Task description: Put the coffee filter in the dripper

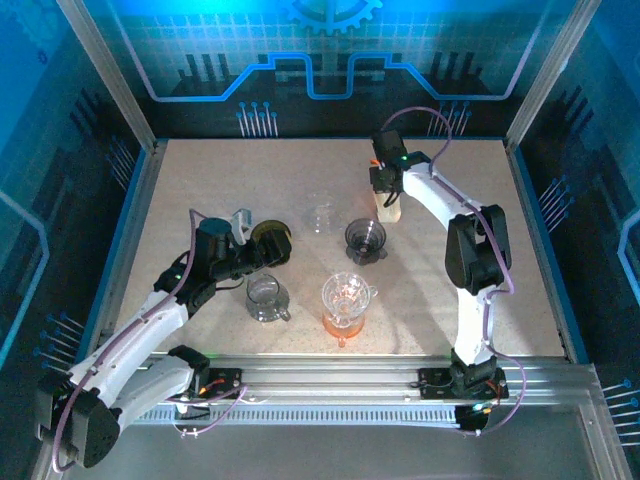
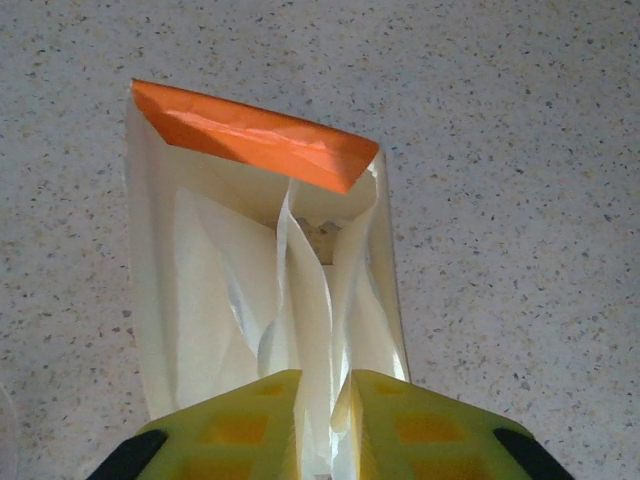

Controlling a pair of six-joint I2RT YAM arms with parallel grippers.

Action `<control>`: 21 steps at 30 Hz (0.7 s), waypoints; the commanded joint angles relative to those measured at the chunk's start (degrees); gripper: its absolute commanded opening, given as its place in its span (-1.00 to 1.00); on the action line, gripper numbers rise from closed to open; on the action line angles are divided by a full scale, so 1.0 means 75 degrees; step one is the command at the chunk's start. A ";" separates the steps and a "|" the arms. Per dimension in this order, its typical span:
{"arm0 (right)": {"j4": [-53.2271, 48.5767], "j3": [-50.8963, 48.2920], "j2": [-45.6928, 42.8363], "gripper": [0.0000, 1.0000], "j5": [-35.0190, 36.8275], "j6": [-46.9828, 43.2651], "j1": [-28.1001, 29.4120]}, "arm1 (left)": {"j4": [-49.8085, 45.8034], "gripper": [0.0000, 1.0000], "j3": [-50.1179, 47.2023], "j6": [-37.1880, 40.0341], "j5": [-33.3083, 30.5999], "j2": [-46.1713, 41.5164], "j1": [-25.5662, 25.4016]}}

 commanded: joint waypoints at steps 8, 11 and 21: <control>-0.0046 0.0241 0.0117 -0.75 0.0593 -0.0106 0.0077 | 0.0081 0.75 0.0090 0.0151 -0.0040 0.0036 0.0047; -0.0069 0.0296 0.0157 -0.87 0.0576 -0.0142 0.0080 | 0.0094 0.75 0.0083 0.0151 -0.0029 0.0051 0.0052; 0.0290 -0.0036 -0.0288 -1.00 0.0441 -0.0213 0.0115 | 0.0094 0.75 0.0035 0.0140 -0.0016 0.0059 0.0098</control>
